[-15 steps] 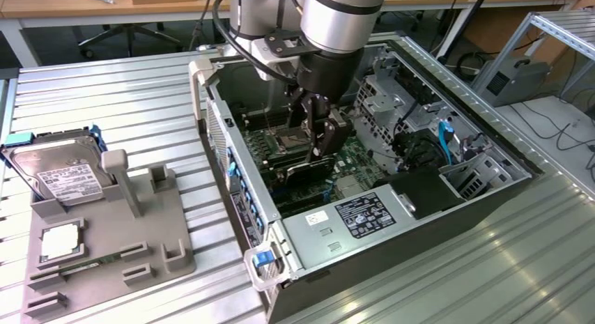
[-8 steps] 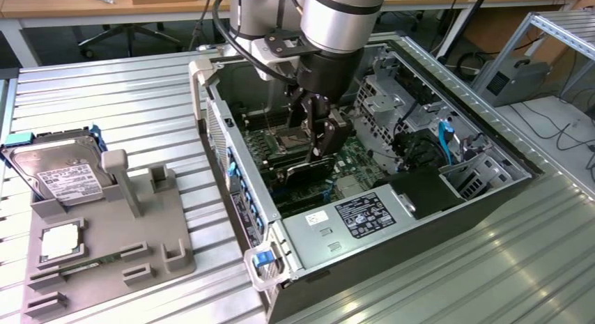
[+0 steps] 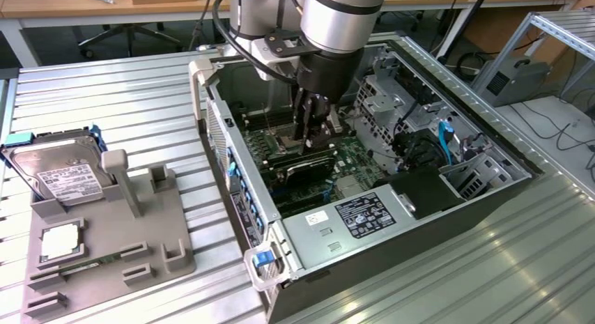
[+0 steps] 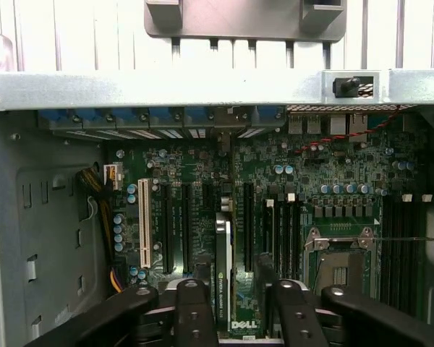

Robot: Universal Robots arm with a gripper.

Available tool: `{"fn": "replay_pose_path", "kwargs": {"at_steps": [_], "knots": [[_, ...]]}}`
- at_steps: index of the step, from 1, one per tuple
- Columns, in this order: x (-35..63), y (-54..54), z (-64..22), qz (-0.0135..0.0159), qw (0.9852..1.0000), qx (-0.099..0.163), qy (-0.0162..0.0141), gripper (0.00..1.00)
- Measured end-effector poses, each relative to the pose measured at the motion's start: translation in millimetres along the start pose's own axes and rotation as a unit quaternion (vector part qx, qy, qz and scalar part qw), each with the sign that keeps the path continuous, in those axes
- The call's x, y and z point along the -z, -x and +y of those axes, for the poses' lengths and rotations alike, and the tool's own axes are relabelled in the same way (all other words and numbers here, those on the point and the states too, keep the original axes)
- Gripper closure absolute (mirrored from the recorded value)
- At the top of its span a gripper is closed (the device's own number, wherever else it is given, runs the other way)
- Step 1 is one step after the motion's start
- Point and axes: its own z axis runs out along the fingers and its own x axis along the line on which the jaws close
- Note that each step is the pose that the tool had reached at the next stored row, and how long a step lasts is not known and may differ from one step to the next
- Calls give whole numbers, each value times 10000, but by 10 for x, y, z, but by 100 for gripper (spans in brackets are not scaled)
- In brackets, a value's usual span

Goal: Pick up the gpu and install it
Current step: 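Press down on the gpu until it lock into place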

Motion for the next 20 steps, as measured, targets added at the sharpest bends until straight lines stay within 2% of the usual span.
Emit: {"fn": "replay_pose_path", "kwargs": {"at_steps": [1,2,4,5,7,11,13,17,20], "knots": [[0,0,0,0,10000,0,0,68],[0,0,0,0,10000,0,0,68],[0,0,0,0,10000,0,0,80],[0,0,0,0,10000,0,0,80],[0,0,0,0,10000,0,0,89],[0,0,-5,0,10000,0,0,89],[1,1,-48,0,10000,0,1,89],[0,1,-58,-1,10000,0,0,89],[-39,1,-59,0,10000,0,0,89]]}}
